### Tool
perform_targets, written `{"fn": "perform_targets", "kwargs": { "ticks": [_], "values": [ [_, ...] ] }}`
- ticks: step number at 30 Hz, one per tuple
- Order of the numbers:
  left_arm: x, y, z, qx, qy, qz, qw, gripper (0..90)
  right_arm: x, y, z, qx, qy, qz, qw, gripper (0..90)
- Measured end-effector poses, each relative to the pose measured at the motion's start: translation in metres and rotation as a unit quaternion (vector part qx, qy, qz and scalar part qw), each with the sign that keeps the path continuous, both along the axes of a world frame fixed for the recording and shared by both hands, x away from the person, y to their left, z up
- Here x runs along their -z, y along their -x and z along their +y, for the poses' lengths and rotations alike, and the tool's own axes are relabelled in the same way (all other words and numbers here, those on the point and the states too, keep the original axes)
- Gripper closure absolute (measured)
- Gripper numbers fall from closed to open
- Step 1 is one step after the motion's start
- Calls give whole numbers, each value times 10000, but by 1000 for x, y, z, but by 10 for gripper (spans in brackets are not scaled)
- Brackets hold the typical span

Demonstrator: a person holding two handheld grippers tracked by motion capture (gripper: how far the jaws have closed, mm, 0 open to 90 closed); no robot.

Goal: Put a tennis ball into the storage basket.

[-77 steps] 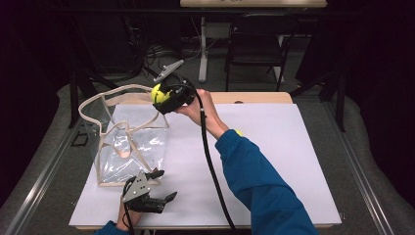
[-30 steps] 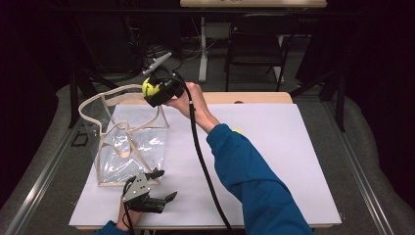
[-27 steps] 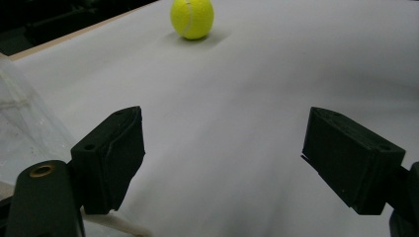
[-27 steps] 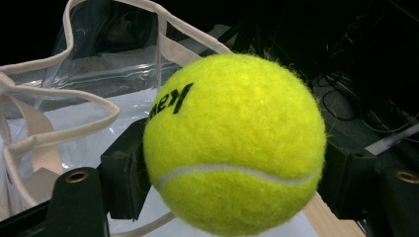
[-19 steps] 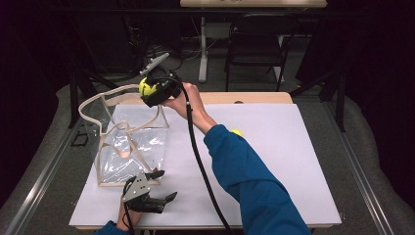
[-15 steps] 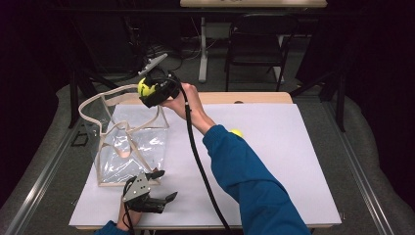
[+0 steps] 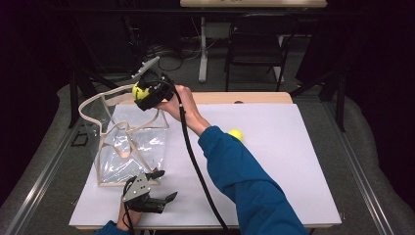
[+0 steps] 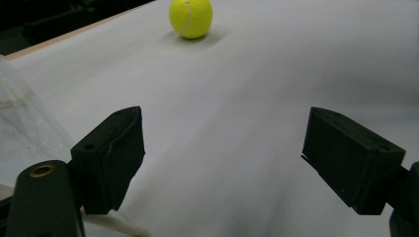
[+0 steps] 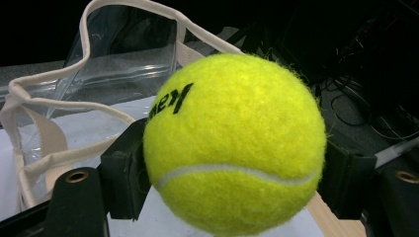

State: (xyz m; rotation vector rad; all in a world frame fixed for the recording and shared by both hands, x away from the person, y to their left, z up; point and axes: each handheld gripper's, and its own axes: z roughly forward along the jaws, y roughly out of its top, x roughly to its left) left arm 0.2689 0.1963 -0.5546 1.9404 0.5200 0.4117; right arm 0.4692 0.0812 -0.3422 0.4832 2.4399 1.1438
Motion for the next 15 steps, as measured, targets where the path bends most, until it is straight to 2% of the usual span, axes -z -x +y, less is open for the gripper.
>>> {"fn": "perform_targets", "kwargs": {
  "ticks": [15],
  "values": [
    [0,1,0,-10,-4,5,10000,159,6,0,9,-50,87,133,9999,258]
  ]
}}
